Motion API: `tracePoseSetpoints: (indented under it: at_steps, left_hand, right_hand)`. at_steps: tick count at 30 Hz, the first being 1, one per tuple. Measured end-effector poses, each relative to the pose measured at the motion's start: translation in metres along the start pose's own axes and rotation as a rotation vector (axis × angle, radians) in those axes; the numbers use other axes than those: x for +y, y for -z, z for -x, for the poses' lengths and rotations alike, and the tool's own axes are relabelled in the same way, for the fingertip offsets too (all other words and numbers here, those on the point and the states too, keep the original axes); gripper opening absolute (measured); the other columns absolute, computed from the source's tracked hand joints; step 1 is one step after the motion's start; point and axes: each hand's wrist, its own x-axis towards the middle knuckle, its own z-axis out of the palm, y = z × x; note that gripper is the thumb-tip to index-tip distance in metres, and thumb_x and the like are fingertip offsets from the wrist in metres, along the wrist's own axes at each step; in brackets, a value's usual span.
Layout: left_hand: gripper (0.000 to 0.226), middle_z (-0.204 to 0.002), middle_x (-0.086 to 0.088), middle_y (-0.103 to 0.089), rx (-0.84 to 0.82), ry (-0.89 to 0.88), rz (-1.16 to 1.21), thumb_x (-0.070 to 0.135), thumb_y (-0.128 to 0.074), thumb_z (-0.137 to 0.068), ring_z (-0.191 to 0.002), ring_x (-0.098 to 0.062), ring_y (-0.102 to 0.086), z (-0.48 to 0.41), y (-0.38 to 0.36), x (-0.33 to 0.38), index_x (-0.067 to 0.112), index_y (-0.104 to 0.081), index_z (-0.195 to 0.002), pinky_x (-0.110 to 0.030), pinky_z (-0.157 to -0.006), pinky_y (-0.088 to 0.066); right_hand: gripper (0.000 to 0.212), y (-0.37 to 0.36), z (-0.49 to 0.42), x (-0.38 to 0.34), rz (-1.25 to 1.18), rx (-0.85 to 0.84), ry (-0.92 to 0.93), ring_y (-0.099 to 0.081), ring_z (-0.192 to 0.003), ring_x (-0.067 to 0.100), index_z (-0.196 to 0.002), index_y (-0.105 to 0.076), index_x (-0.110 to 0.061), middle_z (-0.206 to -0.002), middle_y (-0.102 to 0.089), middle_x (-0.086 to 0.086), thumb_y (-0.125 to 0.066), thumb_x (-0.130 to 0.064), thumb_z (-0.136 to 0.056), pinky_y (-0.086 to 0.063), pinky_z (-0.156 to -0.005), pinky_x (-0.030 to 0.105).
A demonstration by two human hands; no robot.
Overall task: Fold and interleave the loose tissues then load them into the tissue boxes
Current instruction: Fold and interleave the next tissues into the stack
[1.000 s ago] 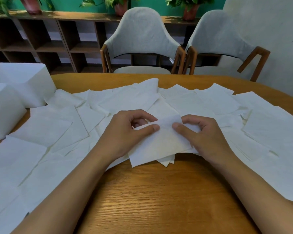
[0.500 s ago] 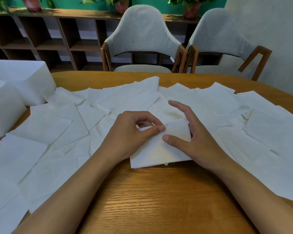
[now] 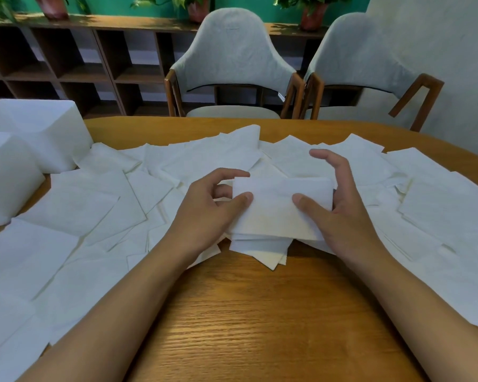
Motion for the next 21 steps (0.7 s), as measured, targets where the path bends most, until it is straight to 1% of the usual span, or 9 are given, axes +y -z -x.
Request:
tracePoseSetpoints:
  at_steps: [2, 4, 6, 9, 11, 13, 15, 18, 21]
  left_hand:
    - [0.028, -0.083, 0.0, -0.067, 0.062, -0.007, -0.046, 0.031, -0.074, -0.095, -0.086, -0.008, -0.072, 0.0, 0.001, -0.002, 0.043, -0.068, -0.12, -0.025, -0.068, -0.054]
    - [0.032, -0.086, 0.0, -0.067, 0.089, -0.019, -0.055, 0.032, -0.075, -0.094, -0.086, -0.013, -0.072, -0.002, 0.0, -0.004, 0.045, -0.066, -0.122, -0.028, -0.069, -0.055]
    - [0.039, -0.093, 0.001, -0.068, 0.092, -0.05, -0.065, 0.035, -0.075, -0.094, -0.087, -0.013, -0.071, -0.002, -0.001, -0.005, 0.045, -0.061, -0.129, -0.024, -0.068, -0.056]
    - [0.059, -0.104, 0.015, -0.063, 0.084, -0.146, -0.238, 0.043, -0.079, -0.089, -0.09, -0.007, -0.066, 0.0, -0.003, -0.004, 0.043, -0.046, -0.138, -0.015, -0.069, -0.054]
    - [0.058, -0.101, 0.016, -0.059, 0.01, -0.209, -0.391, 0.05, -0.082, -0.082, -0.087, -0.008, -0.061, 0.002, -0.003, -0.005, 0.041, -0.048, -0.128, -0.018, -0.067, -0.051]
    - [0.042, -0.094, 0.015, -0.06, -0.125, -0.293, -0.503, 0.057, -0.082, -0.078, -0.085, -0.008, -0.059, 0.004, -0.004, -0.008, 0.037, -0.059, -0.107, -0.026, -0.068, -0.049]
    - [0.039, -0.092, 0.017, -0.06, -0.255, -0.353, -0.615, 0.064, -0.081, -0.075, -0.089, -0.004, -0.057, 0.007, -0.007, -0.01, 0.036, -0.062, -0.095, -0.024, -0.071, -0.046]
    - [0.041, -0.092, 0.022, -0.057, -0.332, -0.383, -0.711, 0.07, -0.08, -0.073, -0.092, 0.002, -0.053, 0.009, -0.01, -0.011, 0.04, -0.06, -0.094, -0.017, -0.072, -0.038]
    - [0.037, -0.093, 0.023, -0.056, -0.351, -0.397, -0.741, 0.068, -0.079, -0.074, -0.094, 0.003, -0.052, 0.008, -0.01, -0.012, 0.043, -0.059, -0.093, -0.015, -0.072, -0.037]
  right_hand:
    - [0.057, 0.005, 0.001, -0.003, -0.077, -0.061, -0.026, -0.047, -0.109, -0.022, -0.136, -0.044, -0.049, -0.129, -0.039, -0.045, -0.071, -0.026, -0.091, -0.049, -0.08, 0.008]
    - [0.039, 0.008, 0.001, -0.005, -0.05, -0.143, -0.027, -0.051, -0.114, -0.01, -0.125, -0.063, -0.046, -0.128, -0.054, -0.036, -0.069, -0.03, -0.09, -0.049, -0.085, 0.013]
    - [0.027, 0.008, 0.002, -0.001, 0.027, -0.131, -0.025, -0.047, -0.119, -0.011, -0.115, -0.072, -0.043, -0.126, -0.06, -0.033, -0.068, -0.028, -0.093, -0.04, -0.09, 0.006]
    - [0.029, 0.009, -0.001, 0.005, 0.057, -0.001, -0.062, -0.045, -0.115, -0.018, -0.111, -0.073, -0.043, -0.12, -0.058, -0.041, -0.067, -0.02, -0.096, -0.038, -0.086, 0.002]
    - [0.032, 0.012, -0.004, 0.007, 0.041, 0.047, -0.061, -0.048, -0.11, -0.022, -0.112, -0.074, -0.039, -0.113, -0.059, -0.044, -0.065, -0.012, -0.096, -0.038, -0.083, -0.001]
    - [0.034, 0.015, -0.006, 0.009, 0.062, 0.072, -0.053, -0.047, -0.108, -0.026, -0.113, -0.073, -0.036, -0.106, -0.058, -0.049, -0.064, -0.009, -0.096, -0.034, -0.083, -0.006]
    - [0.033, 0.016, -0.008, 0.012, 0.104, 0.095, -0.049, -0.045, -0.108, -0.029, -0.113, -0.073, -0.038, -0.108, -0.057, -0.049, -0.063, -0.011, -0.097, -0.031, -0.084, -0.009]
    - [0.032, 0.015, -0.009, 0.015, 0.125, 0.114, -0.065, -0.044, -0.108, -0.028, -0.115, -0.073, -0.038, -0.116, -0.056, -0.041, -0.063, -0.013, -0.097, -0.03, -0.084, -0.009]
    - [0.032, 0.014, -0.008, 0.016, 0.128, 0.11, -0.064, -0.044, -0.109, -0.027, -0.114, -0.072, -0.04, -0.114, -0.055, -0.044, -0.064, -0.014, -0.096, -0.032, -0.086, -0.007]
